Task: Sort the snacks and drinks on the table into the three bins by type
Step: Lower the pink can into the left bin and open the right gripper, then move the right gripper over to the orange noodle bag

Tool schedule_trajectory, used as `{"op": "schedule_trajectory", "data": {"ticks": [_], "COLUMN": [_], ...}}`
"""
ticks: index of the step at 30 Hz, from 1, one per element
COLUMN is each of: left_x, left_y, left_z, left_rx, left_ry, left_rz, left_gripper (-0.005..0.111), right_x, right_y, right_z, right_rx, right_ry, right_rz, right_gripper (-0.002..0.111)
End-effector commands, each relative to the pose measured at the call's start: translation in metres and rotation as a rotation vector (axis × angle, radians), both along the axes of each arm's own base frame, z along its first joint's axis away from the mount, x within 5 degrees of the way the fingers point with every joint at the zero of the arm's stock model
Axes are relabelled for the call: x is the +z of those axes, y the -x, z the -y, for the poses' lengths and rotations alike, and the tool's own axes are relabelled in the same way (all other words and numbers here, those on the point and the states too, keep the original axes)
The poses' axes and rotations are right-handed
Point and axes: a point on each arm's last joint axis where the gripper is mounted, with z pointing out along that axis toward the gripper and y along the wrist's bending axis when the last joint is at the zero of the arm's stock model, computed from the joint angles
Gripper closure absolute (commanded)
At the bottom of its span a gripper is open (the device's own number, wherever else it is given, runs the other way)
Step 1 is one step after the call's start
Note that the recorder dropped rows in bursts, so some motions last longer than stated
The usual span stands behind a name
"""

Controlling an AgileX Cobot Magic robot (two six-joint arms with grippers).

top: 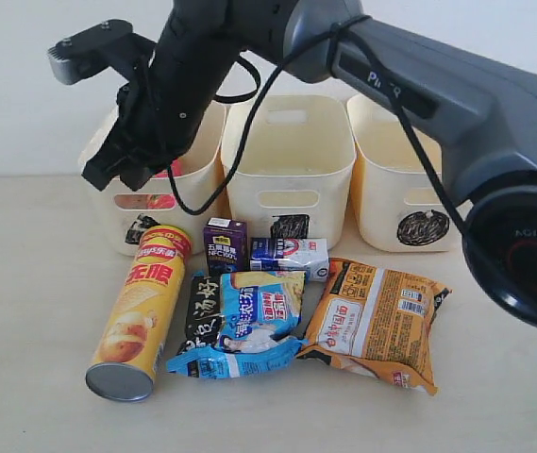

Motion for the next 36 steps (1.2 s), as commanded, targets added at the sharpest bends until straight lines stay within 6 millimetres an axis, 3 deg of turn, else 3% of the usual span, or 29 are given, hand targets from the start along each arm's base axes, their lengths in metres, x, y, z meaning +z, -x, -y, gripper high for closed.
{"op": "schedule_trajectory", "data": {"ticks": [1,4,11,20,26,30,33,36], "left_x": [-0.001,-0.001,-0.001,-0.001,-0.001,-0.001,-0.001,-0.001], "left_y": [0.000,0.000,0.000,0.000,0.000,0.000,0.000,0.000], "left_z": [0.000,0.000,0.000,0.000,0.000,0.000,0.000,0.000], "left_rx": [0.002,0.002,0.002,0.002,0.002,0.002,0.002,0.002], "left_ry": [0.007,0.007,0.007,0.007,0.007,0.007,0.007,0.007], "left_rz": [0.005,0.005,0.005,0.005,0.005,0.005,0.005,0.005], "left_gripper": [0.103,0.103,0.103,0.103,0.103,0.103,0.103,0.103], "right_x": [0.026,0.033,0.014,-0.003,-0.019,-0.027,-0.034,-0.042], "right_y": [0.023,0.029,0.058,0.106,0.099,0.090,0.083,0.080], "right_z": [0.000,0.003,0.036,0.125,0.196,0.227,0.252,0.272], "right_rx": [0.028,0.028,0.022,-0.073,-0.289,-0.425,-0.545,-0.655], "right_ry": [0.051,0.048,0.153,0.195,0.160,0.100,0.051,-0.034], "right_rz": [0.045,0.043,-0.031,0.022,-0.010,-0.111,-0.195,-0.285], "right_gripper": [0.109,0.109,0.109,0.109,0.109,0.106,0.096,0.073]}}
